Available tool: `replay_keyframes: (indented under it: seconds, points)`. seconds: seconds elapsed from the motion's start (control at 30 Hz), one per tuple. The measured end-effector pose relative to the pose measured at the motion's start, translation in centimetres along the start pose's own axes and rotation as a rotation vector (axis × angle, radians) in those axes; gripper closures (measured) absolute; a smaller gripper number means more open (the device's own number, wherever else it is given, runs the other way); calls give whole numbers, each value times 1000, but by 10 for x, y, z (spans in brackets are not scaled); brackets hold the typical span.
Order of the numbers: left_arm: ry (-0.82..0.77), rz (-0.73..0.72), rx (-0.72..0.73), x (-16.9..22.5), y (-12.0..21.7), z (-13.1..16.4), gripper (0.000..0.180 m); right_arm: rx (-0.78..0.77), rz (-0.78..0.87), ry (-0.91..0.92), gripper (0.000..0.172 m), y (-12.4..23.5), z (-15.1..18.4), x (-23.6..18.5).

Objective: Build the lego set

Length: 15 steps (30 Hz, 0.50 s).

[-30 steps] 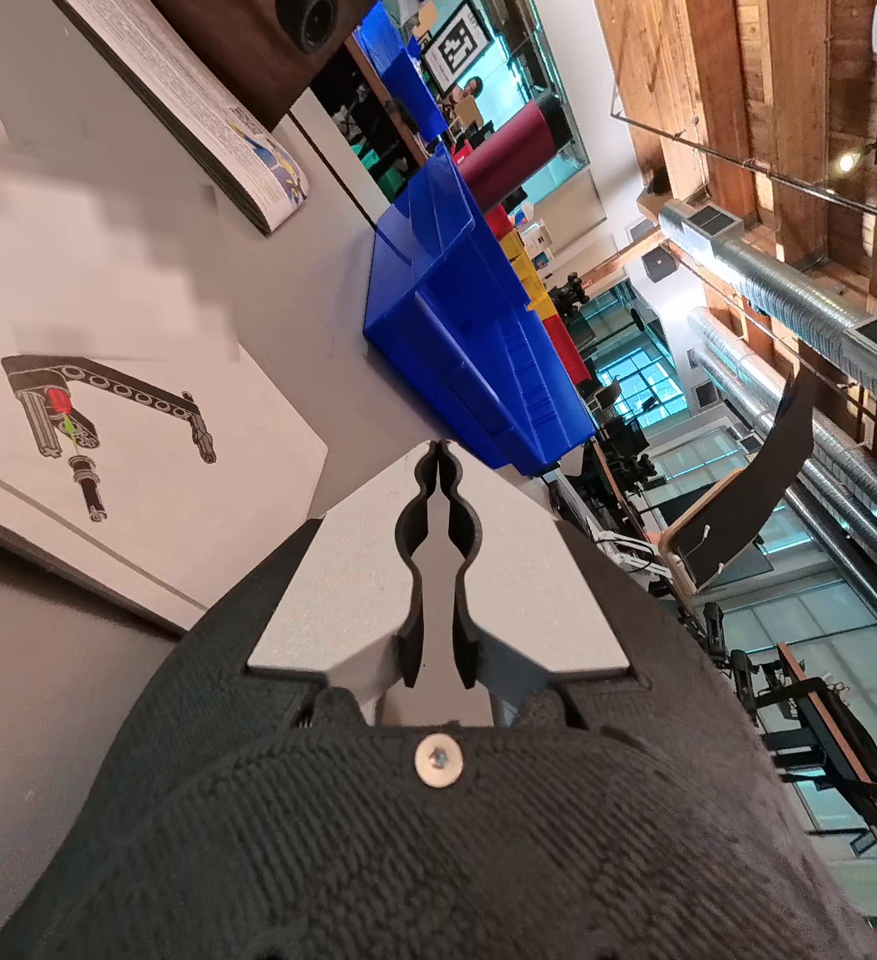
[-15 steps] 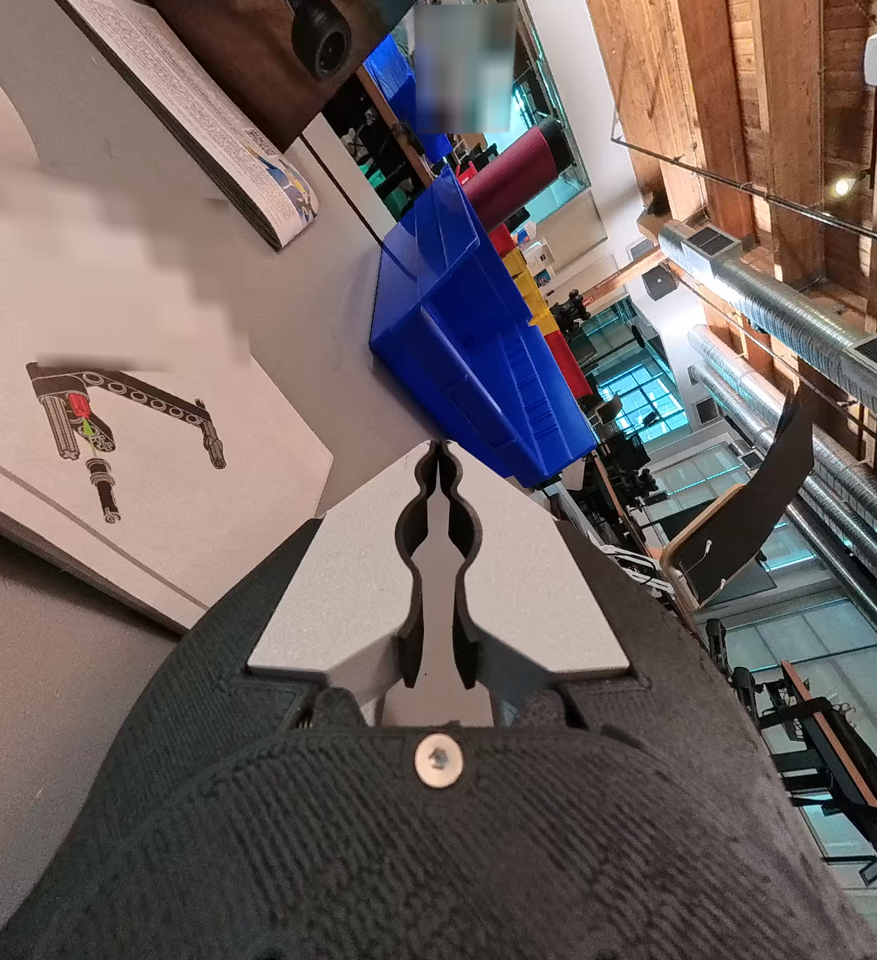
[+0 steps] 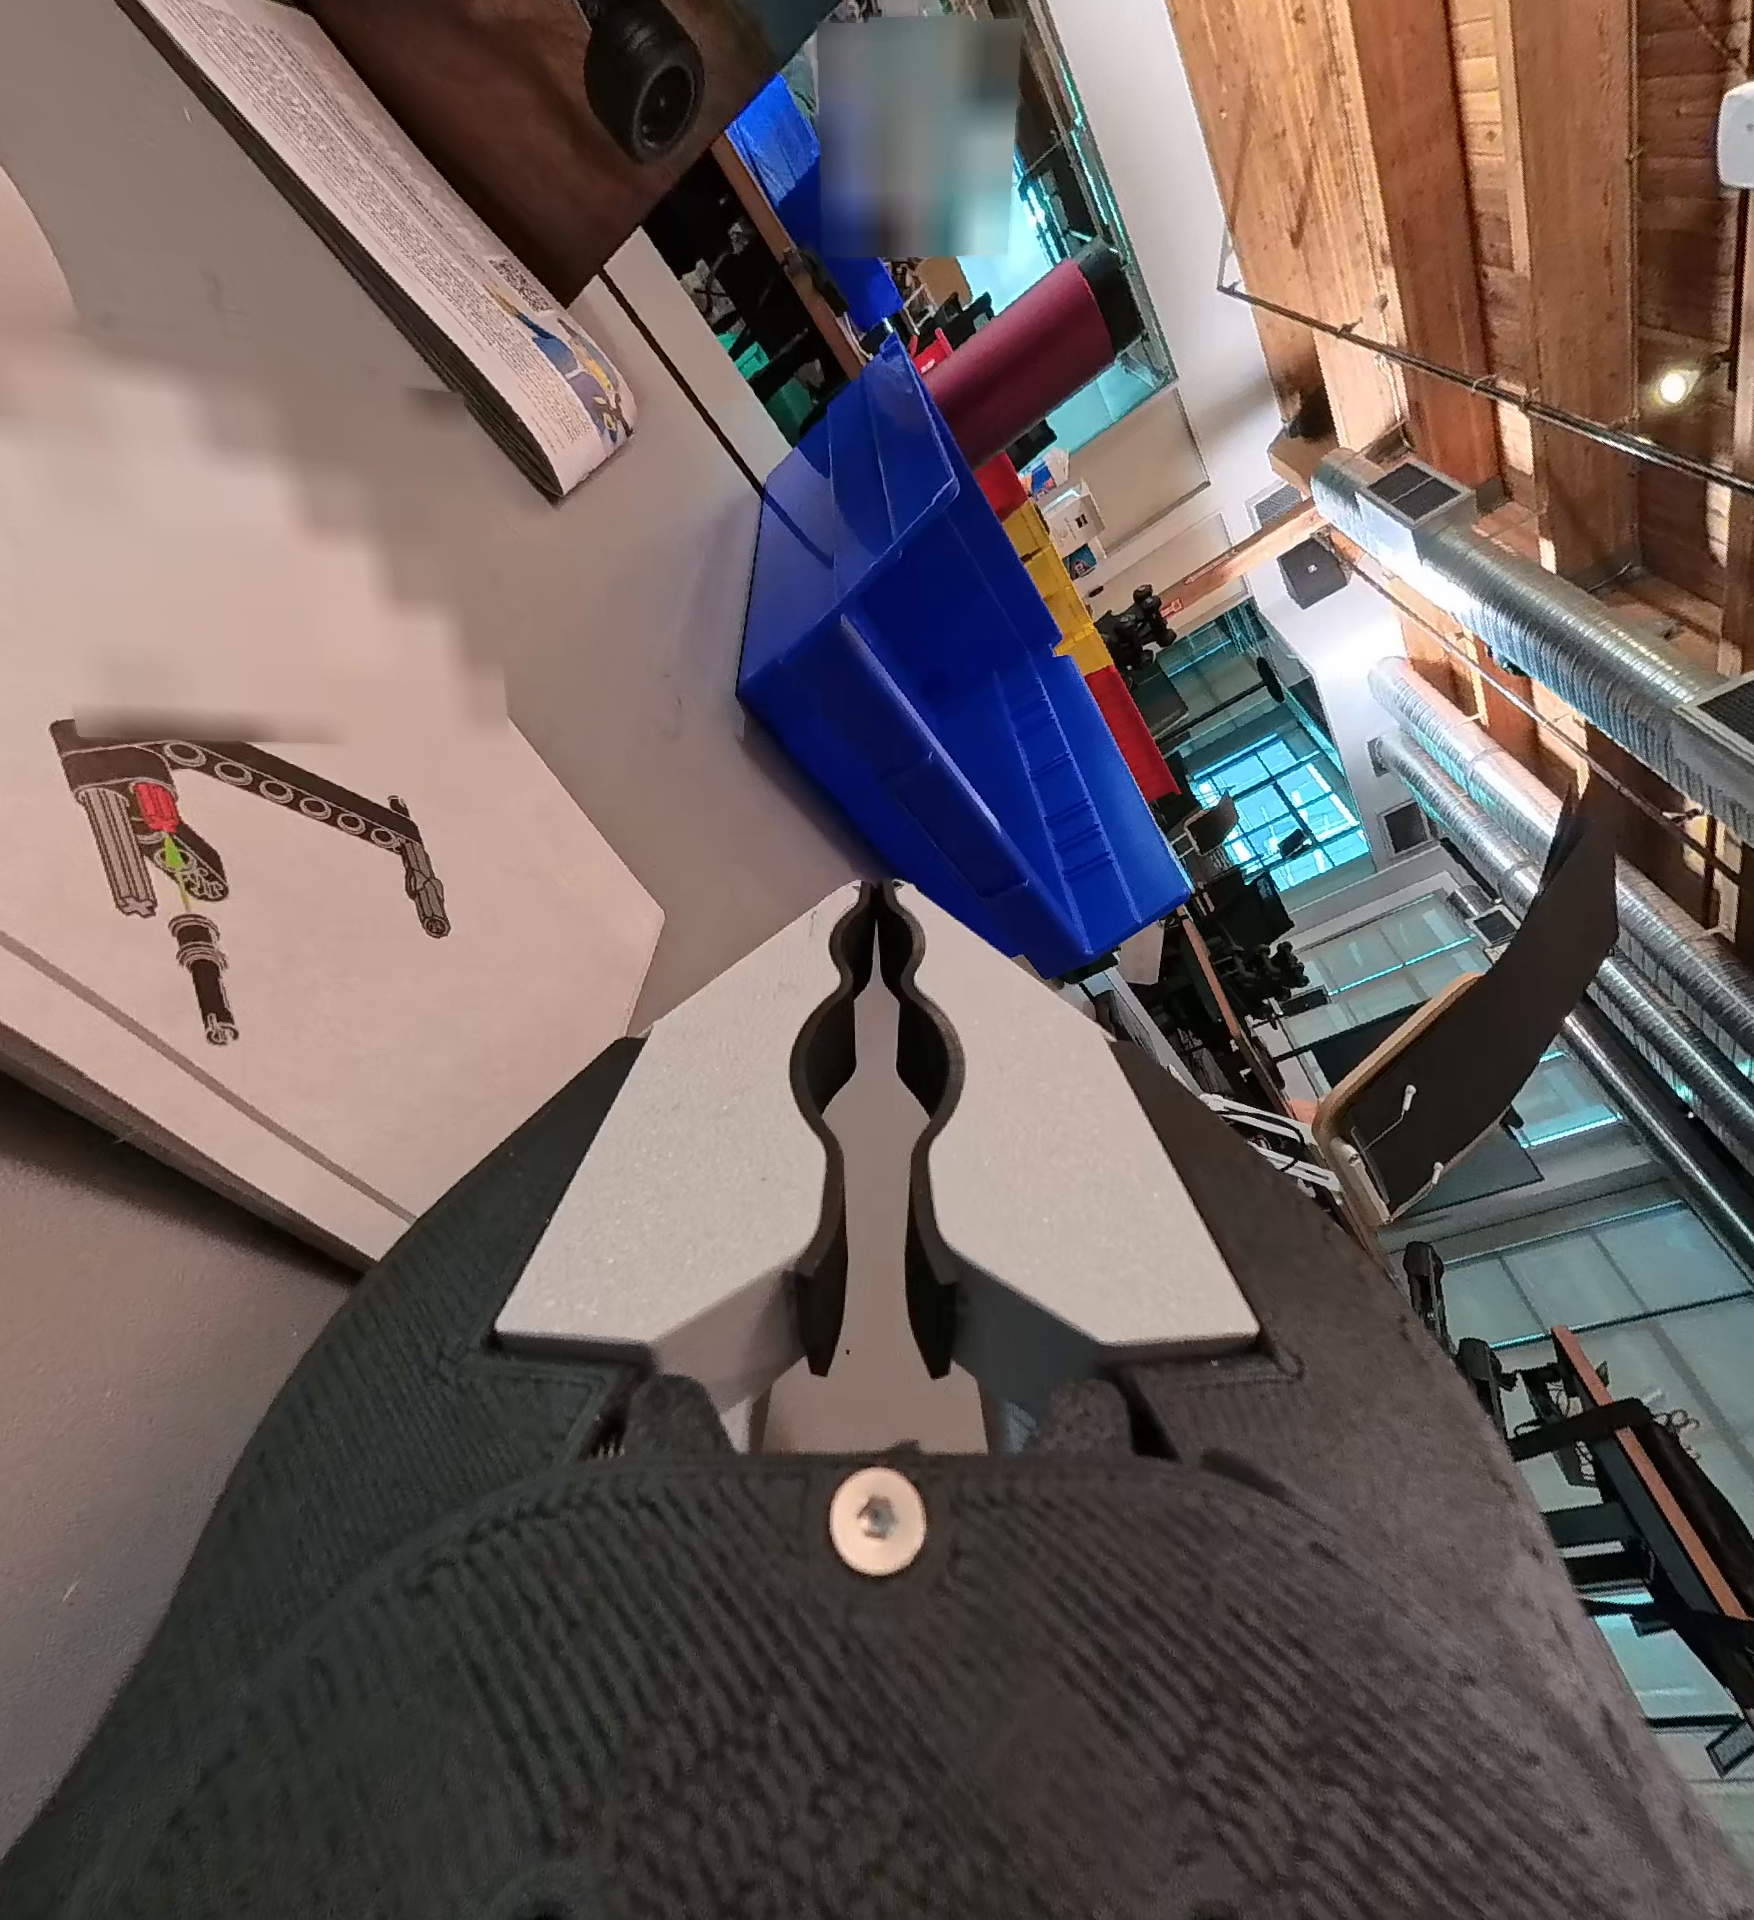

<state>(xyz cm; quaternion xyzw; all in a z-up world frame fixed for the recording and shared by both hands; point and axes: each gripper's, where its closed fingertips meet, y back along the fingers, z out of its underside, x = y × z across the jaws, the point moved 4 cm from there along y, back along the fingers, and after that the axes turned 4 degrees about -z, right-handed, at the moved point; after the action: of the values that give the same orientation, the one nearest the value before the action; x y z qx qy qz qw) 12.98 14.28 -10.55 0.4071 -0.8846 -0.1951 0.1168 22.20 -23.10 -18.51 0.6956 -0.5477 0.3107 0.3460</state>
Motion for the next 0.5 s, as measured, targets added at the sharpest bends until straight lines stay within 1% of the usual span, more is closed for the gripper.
replay_keyframes:
  seconds: [0.27,0.37,0.4,0.43,0.5]
  points:
    - [9,-19,11,-3,7,5,155,23,-2,16,172,1,-3,-1]
    - [21,-27,10,-7,9,8,155,98,-22,11,172,6,-14,-4]
    - [25,-33,8,-9,10,9,155,133,-51,-3,172,8,-20,-6]
    - [27,-41,4,-11,11,10,155,156,-129,-29,172,11,-29,-12]
    - [14,-67,-22,-14,15,16,155,192,-394,-140,164,16,-58,-31]
